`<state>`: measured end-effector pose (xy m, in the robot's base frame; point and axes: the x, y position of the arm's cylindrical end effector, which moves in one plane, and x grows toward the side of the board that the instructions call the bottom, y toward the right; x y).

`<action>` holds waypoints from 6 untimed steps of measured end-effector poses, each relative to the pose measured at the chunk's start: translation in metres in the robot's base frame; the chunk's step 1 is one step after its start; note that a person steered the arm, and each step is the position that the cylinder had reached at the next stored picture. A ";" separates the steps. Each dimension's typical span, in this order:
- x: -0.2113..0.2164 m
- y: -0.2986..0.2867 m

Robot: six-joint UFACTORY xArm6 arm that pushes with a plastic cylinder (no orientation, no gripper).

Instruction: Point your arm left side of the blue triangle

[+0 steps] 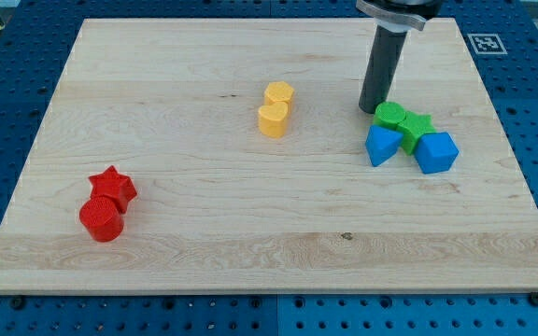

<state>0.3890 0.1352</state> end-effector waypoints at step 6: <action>0.016 -0.055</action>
